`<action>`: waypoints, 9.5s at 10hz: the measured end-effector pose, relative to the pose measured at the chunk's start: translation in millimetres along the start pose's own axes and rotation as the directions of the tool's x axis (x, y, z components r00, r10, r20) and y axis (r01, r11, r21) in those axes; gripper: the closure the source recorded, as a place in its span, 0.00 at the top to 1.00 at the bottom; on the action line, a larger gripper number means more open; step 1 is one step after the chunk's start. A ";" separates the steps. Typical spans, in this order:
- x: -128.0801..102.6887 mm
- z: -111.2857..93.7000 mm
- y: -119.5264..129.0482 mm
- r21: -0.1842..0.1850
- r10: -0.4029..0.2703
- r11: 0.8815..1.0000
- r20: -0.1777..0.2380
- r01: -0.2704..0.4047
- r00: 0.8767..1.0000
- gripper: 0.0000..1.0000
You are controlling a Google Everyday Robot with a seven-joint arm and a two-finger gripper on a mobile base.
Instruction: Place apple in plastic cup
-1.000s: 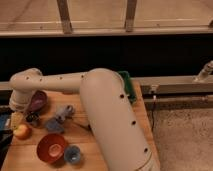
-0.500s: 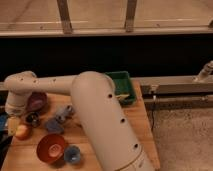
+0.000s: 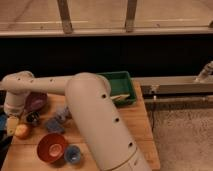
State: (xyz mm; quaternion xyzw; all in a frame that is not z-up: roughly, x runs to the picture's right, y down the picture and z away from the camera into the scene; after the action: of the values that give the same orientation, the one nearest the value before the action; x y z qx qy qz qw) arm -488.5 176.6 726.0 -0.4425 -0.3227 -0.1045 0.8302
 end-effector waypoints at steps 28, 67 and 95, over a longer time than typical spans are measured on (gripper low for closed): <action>50.8 55.5 9.7 0.044 0.090 0.995 -0.086 -0.086 0.992 0.15; 189.4 -105.3 254.4 0.052 0.497 0.854 0.206 -0.517 0.843 0.00; 211.0 -108.7 233.3 0.128 0.494 0.835 0.253 -0.535 0.832 0.68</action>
State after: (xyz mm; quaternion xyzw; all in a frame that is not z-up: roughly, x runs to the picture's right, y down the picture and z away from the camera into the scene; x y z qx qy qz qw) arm -170.8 249.9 659.4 -0.4389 -0.2851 0.2028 0.8276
